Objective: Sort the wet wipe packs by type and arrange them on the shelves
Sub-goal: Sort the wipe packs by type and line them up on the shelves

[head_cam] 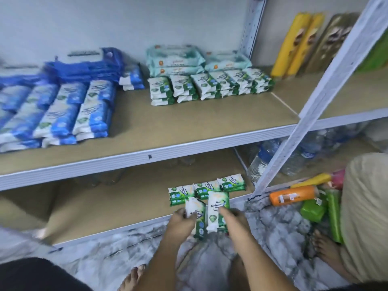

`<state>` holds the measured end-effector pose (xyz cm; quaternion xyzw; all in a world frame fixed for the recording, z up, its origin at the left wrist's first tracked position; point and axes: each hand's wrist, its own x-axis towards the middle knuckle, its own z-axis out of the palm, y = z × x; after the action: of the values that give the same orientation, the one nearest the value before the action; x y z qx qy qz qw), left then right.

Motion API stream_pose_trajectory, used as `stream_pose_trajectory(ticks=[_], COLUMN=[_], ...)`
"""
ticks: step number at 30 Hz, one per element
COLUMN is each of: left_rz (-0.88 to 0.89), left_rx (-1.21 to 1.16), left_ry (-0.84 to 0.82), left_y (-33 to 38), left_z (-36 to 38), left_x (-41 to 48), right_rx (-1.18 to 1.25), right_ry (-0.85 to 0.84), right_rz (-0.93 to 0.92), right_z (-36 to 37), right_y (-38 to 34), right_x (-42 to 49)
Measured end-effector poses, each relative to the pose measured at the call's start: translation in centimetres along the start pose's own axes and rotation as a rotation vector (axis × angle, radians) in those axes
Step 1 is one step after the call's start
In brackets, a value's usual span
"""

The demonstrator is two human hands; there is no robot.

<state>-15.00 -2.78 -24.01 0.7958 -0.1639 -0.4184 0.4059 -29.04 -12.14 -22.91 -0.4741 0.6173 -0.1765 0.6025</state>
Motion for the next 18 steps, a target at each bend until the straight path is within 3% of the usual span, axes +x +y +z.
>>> stream_pose_trajectory(ticks=[9,18], left_rz=[0.251,0.439], left_rx=[-0.093,-0.205], left_ry=[0.036,0.058], left_y=[7.3,14.9], left_z=[-6.2,-12.9], left_x=[-10.0,-14.3], right_rx=[0.115,0.128], right_ry=[-0.088,-0.151], right_rz=[-0.252,-0.420], right_z=[-2.1,-3.1], right_y=[-8.3,-17.5], right_x=[-10.3,-15.4])
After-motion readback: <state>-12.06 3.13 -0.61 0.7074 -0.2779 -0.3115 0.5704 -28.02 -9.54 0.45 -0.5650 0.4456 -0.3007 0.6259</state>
